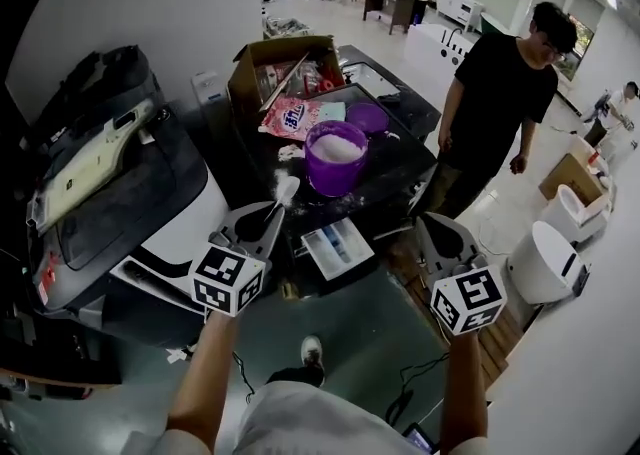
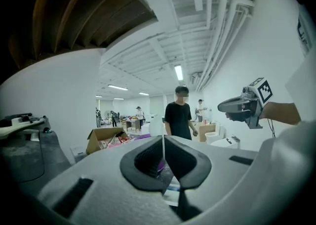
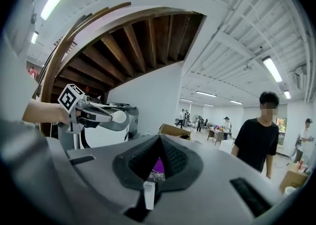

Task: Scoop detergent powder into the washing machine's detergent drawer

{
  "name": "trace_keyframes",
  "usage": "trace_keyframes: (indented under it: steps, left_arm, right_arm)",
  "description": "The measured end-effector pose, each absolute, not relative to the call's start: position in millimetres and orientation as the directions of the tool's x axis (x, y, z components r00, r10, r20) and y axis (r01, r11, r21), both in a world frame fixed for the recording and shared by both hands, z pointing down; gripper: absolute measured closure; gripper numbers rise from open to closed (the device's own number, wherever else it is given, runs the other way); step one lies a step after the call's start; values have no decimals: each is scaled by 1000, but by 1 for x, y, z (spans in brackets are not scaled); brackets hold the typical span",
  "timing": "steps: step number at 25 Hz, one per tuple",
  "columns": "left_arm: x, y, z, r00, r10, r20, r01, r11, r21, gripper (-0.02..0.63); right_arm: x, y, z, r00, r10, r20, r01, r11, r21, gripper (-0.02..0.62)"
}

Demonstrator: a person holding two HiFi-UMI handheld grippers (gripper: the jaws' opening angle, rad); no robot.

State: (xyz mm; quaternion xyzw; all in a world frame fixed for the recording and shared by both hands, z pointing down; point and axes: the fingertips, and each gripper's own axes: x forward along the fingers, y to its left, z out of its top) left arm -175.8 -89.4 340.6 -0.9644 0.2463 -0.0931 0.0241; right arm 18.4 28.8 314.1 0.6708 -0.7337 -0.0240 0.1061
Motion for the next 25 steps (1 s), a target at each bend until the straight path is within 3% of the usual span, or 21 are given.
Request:
trace_keyframes:
  steps: [12,25]
  left_arm:
    - [-127,-203,344,873,-459,166,-451,-888,-87,591]
    - [-95,-238,379,881,-376,286,-378,-924,-48,591]
  right_arm:
    - [62,-87,321,-68,-987,148,-979,94,181,598]
    - [87,-152,344,-124,-975,184,-977,153,151,598]
